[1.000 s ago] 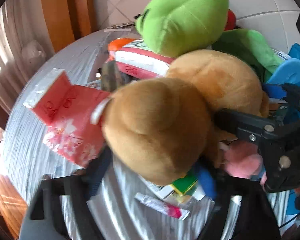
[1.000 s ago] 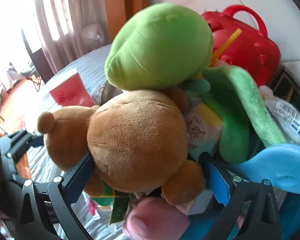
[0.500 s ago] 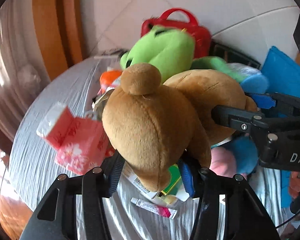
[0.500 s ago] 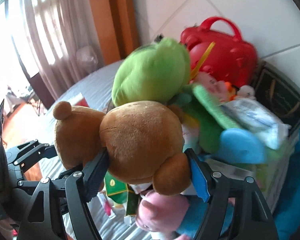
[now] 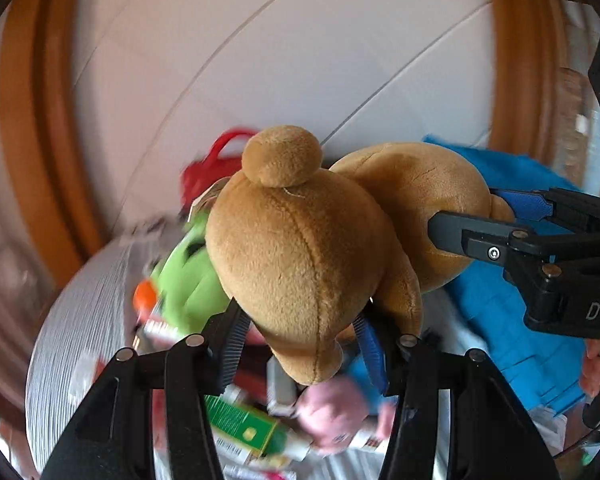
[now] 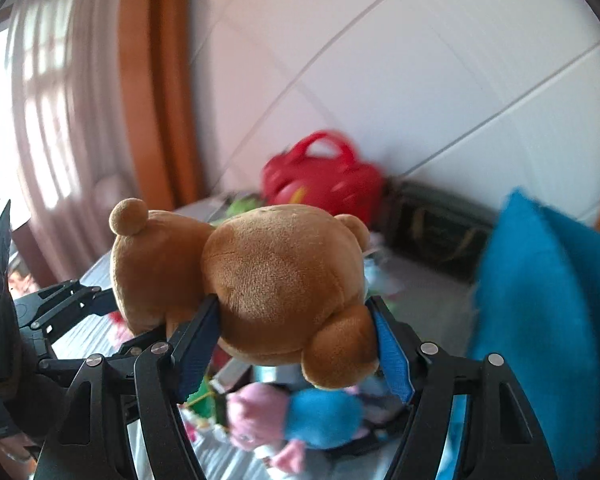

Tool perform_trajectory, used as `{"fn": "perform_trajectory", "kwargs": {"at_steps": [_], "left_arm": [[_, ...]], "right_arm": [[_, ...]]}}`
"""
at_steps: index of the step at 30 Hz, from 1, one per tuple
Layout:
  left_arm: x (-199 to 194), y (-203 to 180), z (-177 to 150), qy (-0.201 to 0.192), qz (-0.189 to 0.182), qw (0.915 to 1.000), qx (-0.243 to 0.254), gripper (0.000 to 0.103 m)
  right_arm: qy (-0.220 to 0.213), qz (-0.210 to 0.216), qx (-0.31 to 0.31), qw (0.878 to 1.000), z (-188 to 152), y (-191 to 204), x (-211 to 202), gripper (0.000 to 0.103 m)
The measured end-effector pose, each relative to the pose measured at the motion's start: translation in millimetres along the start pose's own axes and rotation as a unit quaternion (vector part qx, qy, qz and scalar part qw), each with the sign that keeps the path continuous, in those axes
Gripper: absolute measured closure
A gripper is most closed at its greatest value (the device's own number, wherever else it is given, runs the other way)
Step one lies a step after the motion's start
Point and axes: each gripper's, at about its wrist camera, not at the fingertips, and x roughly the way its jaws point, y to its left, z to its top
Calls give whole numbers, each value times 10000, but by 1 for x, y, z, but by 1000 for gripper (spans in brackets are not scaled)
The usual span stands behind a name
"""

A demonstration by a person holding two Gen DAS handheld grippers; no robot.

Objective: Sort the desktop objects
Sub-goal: 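Carry the brown teddy bear over the blue crate with both tools, then lower the teddy bear into the crate and open both tools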

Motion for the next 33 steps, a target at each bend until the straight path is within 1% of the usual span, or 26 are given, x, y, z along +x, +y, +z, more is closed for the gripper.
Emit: {"fn": "perform_trajectory", "kwargs": {"at_steps": [4, 6, 7, 8, 10, 12, 13, 14, 17, 19, 22, 25, 27, 28, 29, 30, 31, 32, 33], "left_arm": [[-14, -41, 36, -461, -485, 9969, 424, 53], [-22, -71, 56, -693, -777, 9923, 673, 53], [-24, -84, 63, -766, -898, 9901, 758, 53], [-26, -104, 73, -848, -1099, 9863, 888, 53], [-26, -135, 85, -935, -1338, 9808, 1070, 53], [-19, -175, 100, -947, -1589, 9741, 1297, 53], [-15, -187, 105, -924, -1661, 9723, 1359, 53], [-8, -208, 112, -856, -1781, 9694, 1456, 53], [16, -244, 125, -648, -1955, 9653, 1605, 53], [33, -269, 136, -438, -2008, 9645, 1660, 53], [63, -309, 147, -79, -1979, 9641, 1769, 53], [87, -331, 154, 224, -1889, 9654, 1787, 53], [102, -343, 157, 376, -1793, 9664, 1806, 53], [108, -348, 158, 425, -1722, 9671, 1821, 53], [115, -354, 160, 433, -1638, 9681, 1844, 53], [119, -357, 163, 437, -1596, 9686, 1855, 53], [122, -359, 166, 473, -1582, 9688, 1849, 53], [126, -363, 168, 552, -1586, 9687, 1830, 53], [125, -368, 165, 571, -1575, 9688, 1827, 53]], "right_arm": [[-472, -632, 272, 9965, 12, -31, -62, 33], [-628, -919, 397, 9930, 15, -48, -87, 33], [-716, -1092, 465, 9903, 16, -58, -103, 33], [-789, -1287, 534, 9871, 16, -69, -119, 33], [-867, -1617, 662, 9808, 16, -90, -144, 33], [-852, -1970, 809, 9733, 15, -118, -168, 33], [-818, -2102, 864, 9704, 14, -131, -175, 33], [-779, -2205, 916, 9679, 13, -143, -181, 33], [-596, -2418, 1148, 9617, 10, -189, -191, 33], [-438, -2463, 1313, 9592, 9, -221, -190, 33], [-219, -2478, 1500, 9569, 4, -261, -183, 33], [-2, -2505, 1605, 9547, -5, -296, -173, 33], [114, -2458, 1707, 9541, -11, -317, -165, 35], [139, -2443, 1732, 9540, -14, -322, -167, 37], [190, -2395, 1781, 9542, -15, -332, -163, 45], [227, -2301, 1812, 9559, -15, -337, -160, 59], [272, -2187, 1857, 9576, -16, -343, -156, 60], [356, -2175, 1899, 9567, -17, -350, -150, 60], [412, -2223, 1894, 9555, -19, -354, -146, 60]]}}
